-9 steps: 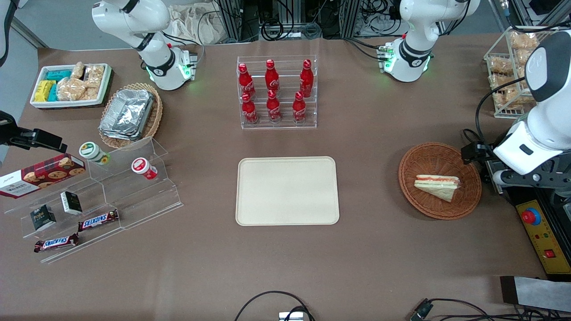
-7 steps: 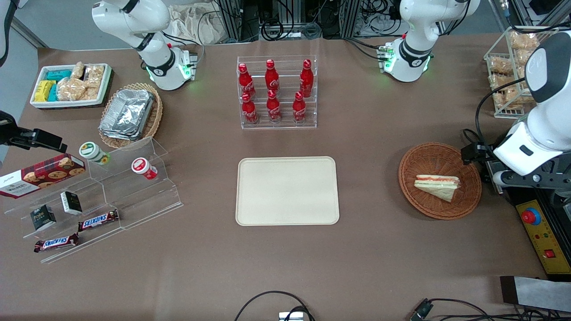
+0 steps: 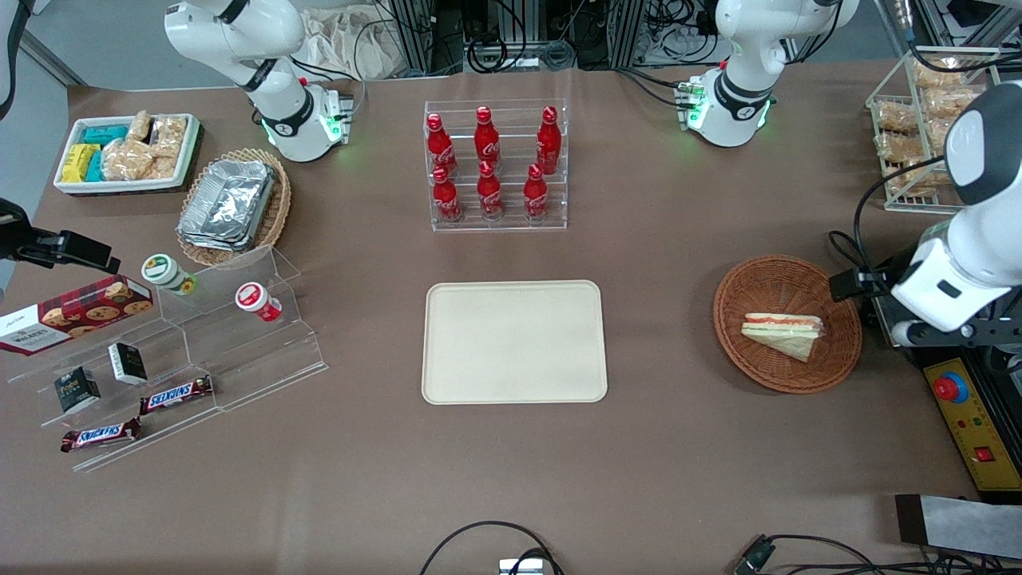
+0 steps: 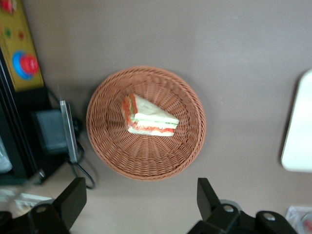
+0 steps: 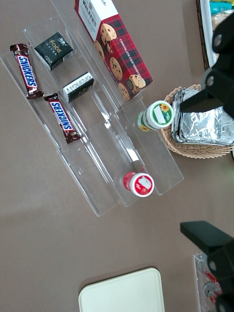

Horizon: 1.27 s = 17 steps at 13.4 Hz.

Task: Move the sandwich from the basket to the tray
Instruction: 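Lower the left gripper over the wrapped sandwich in the wicker basket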

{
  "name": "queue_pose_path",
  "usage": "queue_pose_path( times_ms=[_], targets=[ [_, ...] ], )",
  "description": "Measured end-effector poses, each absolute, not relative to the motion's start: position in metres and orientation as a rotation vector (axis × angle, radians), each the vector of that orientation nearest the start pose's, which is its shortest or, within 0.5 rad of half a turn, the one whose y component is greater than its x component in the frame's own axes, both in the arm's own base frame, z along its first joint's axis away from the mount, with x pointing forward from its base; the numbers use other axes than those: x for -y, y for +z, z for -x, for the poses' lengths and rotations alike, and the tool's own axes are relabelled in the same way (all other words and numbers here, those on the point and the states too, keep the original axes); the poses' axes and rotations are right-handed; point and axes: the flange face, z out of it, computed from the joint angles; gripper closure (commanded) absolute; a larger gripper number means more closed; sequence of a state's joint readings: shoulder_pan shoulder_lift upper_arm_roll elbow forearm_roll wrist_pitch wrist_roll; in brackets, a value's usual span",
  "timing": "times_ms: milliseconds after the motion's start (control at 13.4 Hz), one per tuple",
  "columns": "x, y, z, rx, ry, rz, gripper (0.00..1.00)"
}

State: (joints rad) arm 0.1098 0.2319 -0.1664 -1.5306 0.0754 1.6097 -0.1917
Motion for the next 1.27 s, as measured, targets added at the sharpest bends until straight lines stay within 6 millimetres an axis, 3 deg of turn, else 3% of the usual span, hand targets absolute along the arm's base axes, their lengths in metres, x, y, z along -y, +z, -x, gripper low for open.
queue_pose_path(
  times_ms=[149, 372, 819, 1266],
  targets=[
    [-0.005, 0.481, -0.617, 0.552, 0.227, 3.068, 0.0],
    [-0.036, 0.433, -0.61, 0.843, 0.23, 3.018, 0.0],
    [-0.035, 0.345, -0.587, 1.188, 0.111, 2.863, 0.0],
    [-0.034, 0.304, -0.579, 1.323, 0.093, 2.813, 0.0]
  ],
)
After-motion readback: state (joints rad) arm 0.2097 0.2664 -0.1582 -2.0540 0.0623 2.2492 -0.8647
